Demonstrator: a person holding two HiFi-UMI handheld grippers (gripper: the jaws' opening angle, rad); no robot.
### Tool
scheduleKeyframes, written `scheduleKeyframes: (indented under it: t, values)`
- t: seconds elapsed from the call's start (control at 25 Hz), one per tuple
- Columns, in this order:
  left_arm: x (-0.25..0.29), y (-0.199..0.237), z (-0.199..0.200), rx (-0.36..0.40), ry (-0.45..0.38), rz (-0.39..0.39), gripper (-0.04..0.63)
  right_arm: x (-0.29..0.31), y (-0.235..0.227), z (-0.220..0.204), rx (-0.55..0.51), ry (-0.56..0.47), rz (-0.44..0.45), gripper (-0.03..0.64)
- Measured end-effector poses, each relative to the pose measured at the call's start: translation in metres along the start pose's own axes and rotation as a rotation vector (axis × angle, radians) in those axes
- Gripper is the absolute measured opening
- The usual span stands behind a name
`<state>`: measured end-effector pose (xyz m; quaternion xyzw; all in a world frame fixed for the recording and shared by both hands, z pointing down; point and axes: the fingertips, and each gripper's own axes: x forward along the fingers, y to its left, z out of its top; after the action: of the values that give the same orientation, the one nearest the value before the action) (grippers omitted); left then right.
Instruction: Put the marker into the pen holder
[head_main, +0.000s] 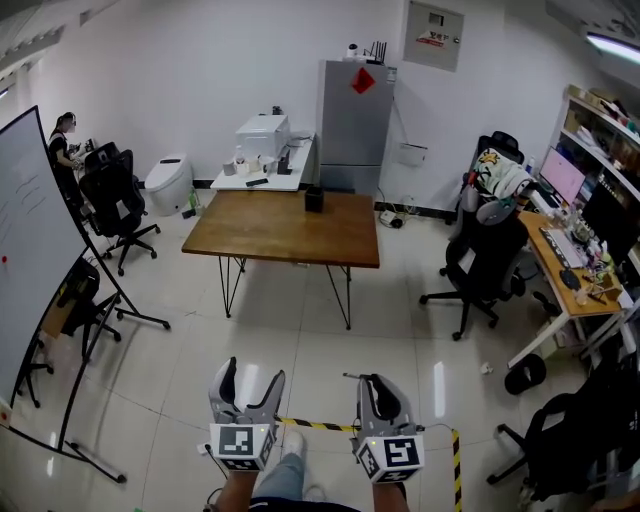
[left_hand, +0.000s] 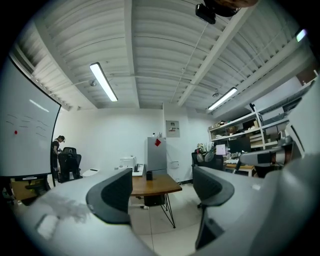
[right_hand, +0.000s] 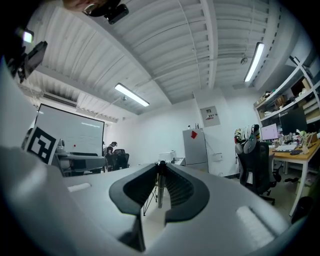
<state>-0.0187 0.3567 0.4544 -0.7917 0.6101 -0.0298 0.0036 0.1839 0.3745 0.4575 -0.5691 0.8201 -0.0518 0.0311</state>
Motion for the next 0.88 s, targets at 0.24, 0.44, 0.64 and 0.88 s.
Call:
scheduleKeyframes:
  t: [0.24, 0.44, 0.64, 0.88]
  values:
    - [0.066, 0.012, 0.003, -0.008, -0.011, -0.023, 0.382, 0.052, -0.029, 0.008, -0.008, -0.001, -0.042, 0.061]
    - [0.128, 0.038, 0.009, 0.003, -0.009, -0.040, 0.378, 0.119, -0.044, 0.000, -0.002, 0.028, -0.056, 0.061]
    - [0.187, 0.081, 0.023, 0.015, -0.040, -0.030, 0.380, 0.200, -0.032, 0.017, -0.049, 0.018, -0.013, 0.061]
    - [0.240, 0.120, 0.028, -0.031, -0.101, -0.039, 0.383, 0.271, -0.020, 0.026, -0.105, 0.000, 0.014, 0.061]
